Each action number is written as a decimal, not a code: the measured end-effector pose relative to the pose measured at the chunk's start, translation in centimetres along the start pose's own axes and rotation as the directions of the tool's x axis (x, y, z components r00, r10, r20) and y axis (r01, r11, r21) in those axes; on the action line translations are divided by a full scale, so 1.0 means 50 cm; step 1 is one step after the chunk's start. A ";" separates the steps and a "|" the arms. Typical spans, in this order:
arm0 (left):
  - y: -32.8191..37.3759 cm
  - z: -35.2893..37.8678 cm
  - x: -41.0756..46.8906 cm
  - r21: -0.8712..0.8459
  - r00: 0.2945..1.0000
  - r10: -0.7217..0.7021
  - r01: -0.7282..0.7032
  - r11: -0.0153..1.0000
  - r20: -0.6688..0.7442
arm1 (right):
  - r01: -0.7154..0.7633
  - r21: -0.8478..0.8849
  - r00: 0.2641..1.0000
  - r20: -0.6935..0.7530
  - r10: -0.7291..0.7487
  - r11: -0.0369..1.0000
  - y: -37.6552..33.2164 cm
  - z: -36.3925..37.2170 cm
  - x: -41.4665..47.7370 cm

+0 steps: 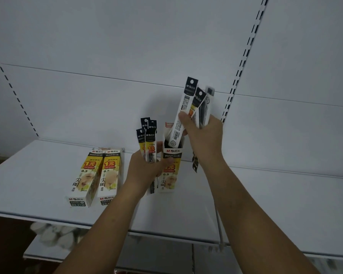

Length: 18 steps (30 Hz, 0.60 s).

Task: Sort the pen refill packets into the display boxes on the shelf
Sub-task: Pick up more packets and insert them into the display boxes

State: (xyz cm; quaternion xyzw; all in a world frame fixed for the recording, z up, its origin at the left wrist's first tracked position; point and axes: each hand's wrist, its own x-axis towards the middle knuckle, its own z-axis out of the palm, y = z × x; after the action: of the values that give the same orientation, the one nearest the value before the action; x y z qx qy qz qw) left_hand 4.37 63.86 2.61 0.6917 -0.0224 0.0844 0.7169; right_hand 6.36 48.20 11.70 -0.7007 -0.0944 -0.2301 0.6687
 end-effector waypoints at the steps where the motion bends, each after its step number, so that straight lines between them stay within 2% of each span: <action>1: 0.000 -0.001 0.000 0.013 1.000 0.003 -0.003 1.000 0.004 | 0.003 -0.016 1.000 0.031 -0.002 1.000 0.002 -0.001 -0.004; 3: 0.000 -0.002 -0.001 0.020 1.000 0.011 -0.012 1.000 0.012 | 0.013 -0.036 0.997 0.082 -0.010 0.999 0.001 -0.004 -0.010; 8: -0.005 0.000 -0.001 0.015 1.000 0.018 -0.019 1.000 0.020 | 0.046 -0.037 0.995 0.086 -0.043 0.998 -0.011 -0.022 -0.009; 18: 0.008 0.006 -0.015 0.024 0.999 0.003 -0.004 1.000 0.034 | 0.062 -0.019 0.966 0.251 -0.055 0.998 -0.009 -0.066 0.014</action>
State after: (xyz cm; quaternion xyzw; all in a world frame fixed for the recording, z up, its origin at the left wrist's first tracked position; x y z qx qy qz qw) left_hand 3.61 63.49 2.91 0.7014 -0.0348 0.0742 0.7080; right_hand 6.12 44.89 12.44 -0.7299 -0.1956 -0.1606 0.6349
